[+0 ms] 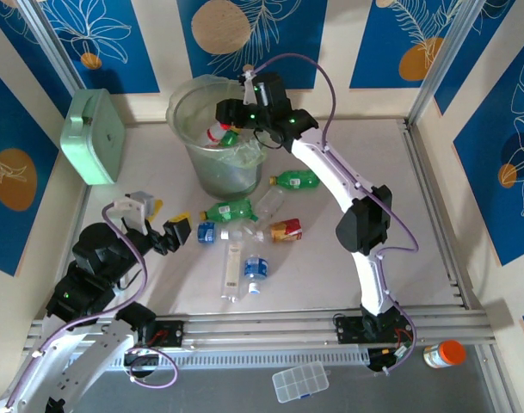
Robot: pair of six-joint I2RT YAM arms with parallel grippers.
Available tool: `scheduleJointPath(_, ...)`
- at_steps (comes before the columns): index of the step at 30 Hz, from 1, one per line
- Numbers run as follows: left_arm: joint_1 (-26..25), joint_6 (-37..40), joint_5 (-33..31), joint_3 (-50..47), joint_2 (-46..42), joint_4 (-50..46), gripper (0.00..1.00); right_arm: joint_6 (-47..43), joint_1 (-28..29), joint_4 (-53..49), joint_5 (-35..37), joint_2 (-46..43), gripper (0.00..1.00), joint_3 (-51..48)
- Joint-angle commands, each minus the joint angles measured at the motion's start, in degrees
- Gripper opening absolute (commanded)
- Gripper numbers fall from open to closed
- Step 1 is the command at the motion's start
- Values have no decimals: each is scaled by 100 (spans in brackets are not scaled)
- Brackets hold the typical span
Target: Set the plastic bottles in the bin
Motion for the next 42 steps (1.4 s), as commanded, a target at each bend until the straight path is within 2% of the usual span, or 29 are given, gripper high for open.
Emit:
scheduleJointPath(1, -47, 172, 12, 175, -20, -55, 84, -210, -64, -201, -5, -100, 60, 225)
scheduleJointPath(7, -53, 111, -203, 200, 11, -102, 89, -216, -73, -296, 87, -467, 71, 361)
scheduleJointPath(11, -52, 17, -196, 244, 51, -161, 92, -187, -73, -514, 228, -768, 71, 426)
scheduleJointPath(18, -47, -301, -94, 534, 464, -555, 91, -199, -47, -618, 427, -1514, 69, -11)
scheduleJointPath(22, -46, -423, 19, 588, 760, -668, 91, 114, -98, -742, 119, -1959, 68, -398)
scheduleJointPath(25, -45, -519, -111, 596, 996, -778, 91, 144, -73, -536, 257, -2458, 68, -1124)
scheduleJointPath(27, -47, -551, 35, 622, 1215, -827, 91, 184, -79, -245, 436, -2867, 68, -1799)
scheduleJointPath(32, -53, -1098, -36, 668, 1858, -1088, 90, 306, -161, 412, 873, -3840, 68, -3417)
scheduleJointPath(36, -54, -1544, -57, 548, 2215, -1138, 88, 685, -444, 524, 835, -4282, 68, -4341)
scheduleJointPath(42, -45, -2686, -1144, 663, 2798, -1853, 92, 1085, -644, 459, 611, -4623, 68, -5209)
